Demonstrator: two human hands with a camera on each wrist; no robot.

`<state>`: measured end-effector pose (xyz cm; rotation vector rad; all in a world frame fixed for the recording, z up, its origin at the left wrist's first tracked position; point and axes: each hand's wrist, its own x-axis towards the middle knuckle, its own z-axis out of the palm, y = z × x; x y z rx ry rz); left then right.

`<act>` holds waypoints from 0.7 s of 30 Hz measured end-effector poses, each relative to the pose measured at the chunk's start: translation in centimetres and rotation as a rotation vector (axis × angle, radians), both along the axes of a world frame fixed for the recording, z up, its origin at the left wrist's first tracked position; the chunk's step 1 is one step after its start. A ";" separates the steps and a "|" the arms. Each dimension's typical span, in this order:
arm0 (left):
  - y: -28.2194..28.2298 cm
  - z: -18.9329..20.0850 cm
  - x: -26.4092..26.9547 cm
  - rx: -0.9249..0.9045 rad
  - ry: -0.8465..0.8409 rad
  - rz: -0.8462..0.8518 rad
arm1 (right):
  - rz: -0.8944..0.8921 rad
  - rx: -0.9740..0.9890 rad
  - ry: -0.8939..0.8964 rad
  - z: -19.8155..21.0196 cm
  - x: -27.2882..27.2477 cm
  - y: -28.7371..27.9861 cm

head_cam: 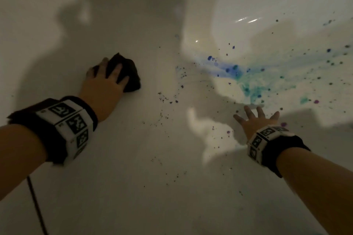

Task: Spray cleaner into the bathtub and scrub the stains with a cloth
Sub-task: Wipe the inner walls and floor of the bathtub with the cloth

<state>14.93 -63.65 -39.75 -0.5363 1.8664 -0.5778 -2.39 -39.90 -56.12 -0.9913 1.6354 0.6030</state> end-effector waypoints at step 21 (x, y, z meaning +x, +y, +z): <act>12.2 1.2 5.5 0.168 -0.030 0.220 | 0.062 -0.017 -0.050 3.9 2.1 0.8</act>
